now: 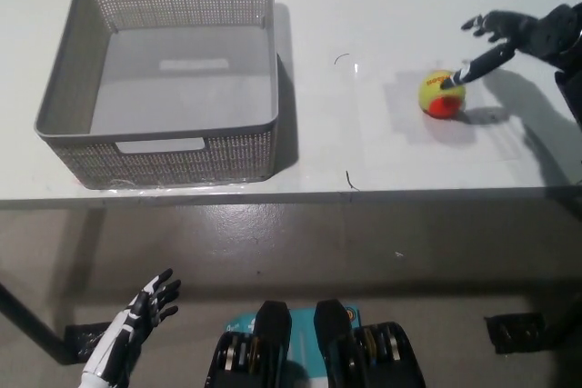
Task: Use the right hand to pick up a tennis ball and put it into a container on the left side
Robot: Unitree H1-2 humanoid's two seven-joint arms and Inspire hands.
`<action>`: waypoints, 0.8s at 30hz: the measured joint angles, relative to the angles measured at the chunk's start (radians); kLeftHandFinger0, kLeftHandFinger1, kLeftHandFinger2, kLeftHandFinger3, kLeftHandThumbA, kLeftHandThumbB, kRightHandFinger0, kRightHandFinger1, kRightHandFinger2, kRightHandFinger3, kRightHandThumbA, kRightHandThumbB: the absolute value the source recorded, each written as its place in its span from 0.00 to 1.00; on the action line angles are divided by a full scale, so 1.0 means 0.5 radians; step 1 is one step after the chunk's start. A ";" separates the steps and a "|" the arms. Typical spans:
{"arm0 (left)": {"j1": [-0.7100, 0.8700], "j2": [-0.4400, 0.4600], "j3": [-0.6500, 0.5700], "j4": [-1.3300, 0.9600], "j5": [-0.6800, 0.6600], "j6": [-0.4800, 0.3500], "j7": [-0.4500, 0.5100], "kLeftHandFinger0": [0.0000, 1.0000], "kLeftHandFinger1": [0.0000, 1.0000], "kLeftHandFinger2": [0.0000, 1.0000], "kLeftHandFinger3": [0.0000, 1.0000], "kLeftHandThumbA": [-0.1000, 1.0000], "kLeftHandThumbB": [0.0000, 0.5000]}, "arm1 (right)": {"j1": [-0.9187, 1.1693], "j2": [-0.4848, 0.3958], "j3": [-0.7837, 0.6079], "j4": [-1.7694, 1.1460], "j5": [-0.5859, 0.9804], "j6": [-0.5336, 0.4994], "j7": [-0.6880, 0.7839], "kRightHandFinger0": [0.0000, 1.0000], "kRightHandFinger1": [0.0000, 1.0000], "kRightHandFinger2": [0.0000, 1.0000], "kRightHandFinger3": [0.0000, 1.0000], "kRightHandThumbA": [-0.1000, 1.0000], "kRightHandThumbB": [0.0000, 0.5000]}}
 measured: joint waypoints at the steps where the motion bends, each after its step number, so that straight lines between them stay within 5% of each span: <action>1: 0.000 0.000 0.000 0.000 0.000 0.000 -0.001 1.00 1.00 1.00 1.00 1.00 0.76 | -0.004 0.010 0.000 0.035 0.000 -0.013 -0.003 1.00 1.00 1.00 1.00 1.00 0.89; 5: 0.000 0.000 0.003 0.000 -0.003 -0.001 -0.005 1.00 1.00 1.00 1.00 1.00 0.68 | -0.023 0.040 0.007 0.161 -0.002 -0.092 -0.022 1.00 1.00 1.00 1.00 1.00 0.87; 14: 0.000 0.000 0.004 0.001 -0.004 -0.015 -0.009 1.00 1.00 1.00 1.00 1.00 0.68 | -0.056 0.065 0.004 0.296 0.001 -0.187 -0.070 1.00 1.00 1.00 1.00 1.00 0.92; 19: 0.000 0.000 0.004 0.001 -0.004 -0.016 -0.009 1.00 1.00 1.00 1.00 1.00 0.67 | -0.057 0.086 0.004 0.325 0.000 -0.208 -0.097 1.00 1.00 1.00 1.00 1.00 0.83; 24: 0.000 0.000 0.004 0.001 -0.004 -0.017 -0.010 1.00 1.00 1.00 1.00 1.00 0.67 | -0.057 0.093 0.006 0.349 -0.001 -0.222 -0.111 1.00 1.00 1.00 1.00 1.00 0.84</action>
